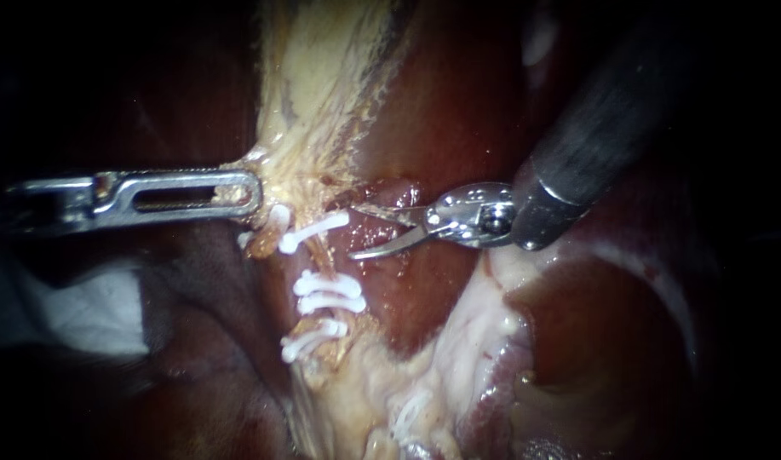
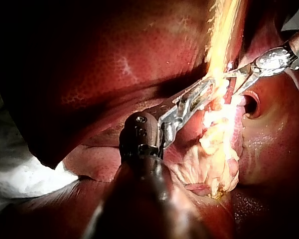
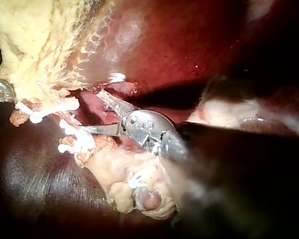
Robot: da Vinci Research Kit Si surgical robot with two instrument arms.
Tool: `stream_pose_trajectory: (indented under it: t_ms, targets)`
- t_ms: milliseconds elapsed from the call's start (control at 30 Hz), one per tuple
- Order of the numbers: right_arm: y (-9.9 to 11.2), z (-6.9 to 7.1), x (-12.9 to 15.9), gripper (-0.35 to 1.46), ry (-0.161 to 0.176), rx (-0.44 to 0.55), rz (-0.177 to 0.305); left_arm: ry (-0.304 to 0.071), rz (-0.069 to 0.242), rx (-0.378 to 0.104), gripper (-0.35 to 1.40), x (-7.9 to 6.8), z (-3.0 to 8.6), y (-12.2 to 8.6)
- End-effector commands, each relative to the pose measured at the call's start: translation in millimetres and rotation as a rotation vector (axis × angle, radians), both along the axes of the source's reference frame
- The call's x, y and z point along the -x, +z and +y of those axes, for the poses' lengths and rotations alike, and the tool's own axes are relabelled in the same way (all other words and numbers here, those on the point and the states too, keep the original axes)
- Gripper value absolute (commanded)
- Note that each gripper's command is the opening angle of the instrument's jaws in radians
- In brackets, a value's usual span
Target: Go to the cutting position right tube
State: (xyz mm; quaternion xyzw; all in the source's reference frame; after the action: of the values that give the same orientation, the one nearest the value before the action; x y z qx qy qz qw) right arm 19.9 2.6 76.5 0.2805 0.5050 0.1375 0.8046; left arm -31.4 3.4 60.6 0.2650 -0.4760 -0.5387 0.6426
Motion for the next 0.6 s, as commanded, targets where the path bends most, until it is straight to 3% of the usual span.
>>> stream_pose_trajectory:
  t_ms: [33,300,600]
  targets:
    - [-0.2,0.0,0.3,1.25,-0.002,-0.001,0.004,0.001,-0.001,0.0,-0.35,0.0,0.0,0.0]
    - [-1.3,-0.3,0.9,1.25,-0.008,-0.011,0.018,0.001,-0.001,0.0,-0.35,0.0,0.0,0.0]
    - [-2.2,-1.8,-0.3,1.24,-0.052,-0.039,0.047,0.001,-0.001,0.0,-0.35,0.0,0.0,0.0]
